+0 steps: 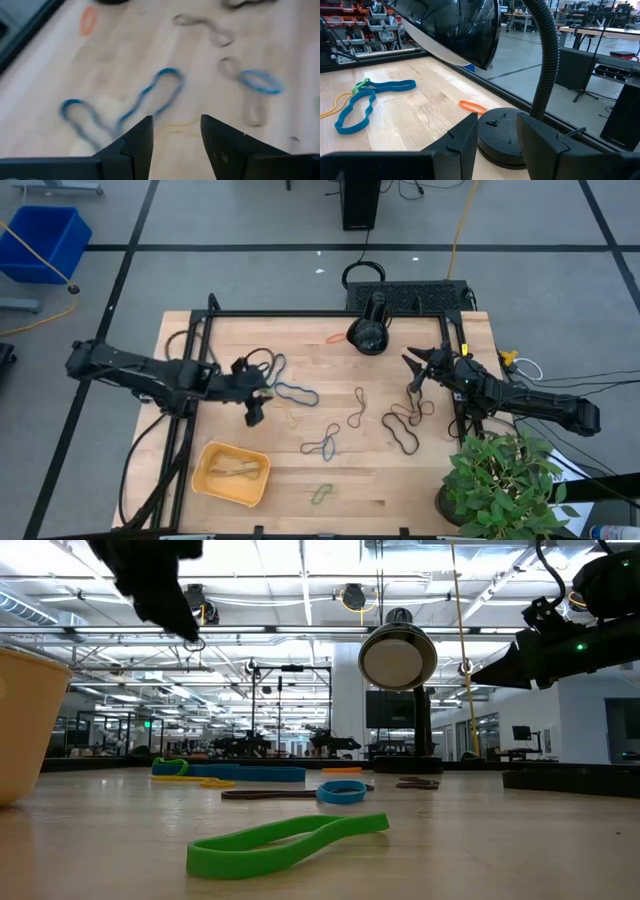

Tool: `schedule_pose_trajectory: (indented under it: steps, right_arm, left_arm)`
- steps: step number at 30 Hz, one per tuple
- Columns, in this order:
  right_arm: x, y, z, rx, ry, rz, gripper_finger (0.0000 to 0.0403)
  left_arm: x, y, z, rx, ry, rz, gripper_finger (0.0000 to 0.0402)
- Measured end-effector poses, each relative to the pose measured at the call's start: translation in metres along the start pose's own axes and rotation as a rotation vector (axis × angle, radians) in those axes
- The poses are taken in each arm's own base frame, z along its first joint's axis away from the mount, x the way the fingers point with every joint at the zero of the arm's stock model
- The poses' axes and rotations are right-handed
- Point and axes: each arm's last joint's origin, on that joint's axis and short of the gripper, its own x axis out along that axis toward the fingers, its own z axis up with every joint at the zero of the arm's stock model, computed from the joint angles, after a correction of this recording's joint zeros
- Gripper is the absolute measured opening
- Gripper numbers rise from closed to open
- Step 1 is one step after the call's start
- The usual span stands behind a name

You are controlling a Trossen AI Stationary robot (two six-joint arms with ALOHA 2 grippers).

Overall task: Pick and place rubber bands into bin
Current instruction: Put the yellow rubberband into the yellow bin

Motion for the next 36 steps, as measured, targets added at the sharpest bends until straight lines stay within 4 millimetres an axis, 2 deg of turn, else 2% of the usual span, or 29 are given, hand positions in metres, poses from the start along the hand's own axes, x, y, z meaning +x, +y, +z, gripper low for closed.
schedule_pose_trajectory:
  steps: [9, 14, 25, 36]
  right_arm:
    - [0.0, 0.0, 0.0, 0.014, 0.0, 0.0, 0.013]
    - [0.0, 0.0, 0.0, 0.03, 0.0, 0.0, 0.013]
    - [0.0, 0.0, 0.0, 0.027, 0.0, 0.0, 0.013]
    - [0.0, 0.0, 0.0, 0.023, 0.001, 0.0, 0.013]
  left_arm:
    - [0.039, 0.032, 0.001, 0.291, 0.203, 0.114, 0.017]
    - [0.056, 0.041, -0.003, 0.376, 0.307, 0.028, 0.017]
    - [0.096, 0.045, -0.01, 0.517, 0.43, -0.017, 0.017]
    - [0.116, 0.037, -0.018, 0.541, 0.486, -0.117, 0.017]
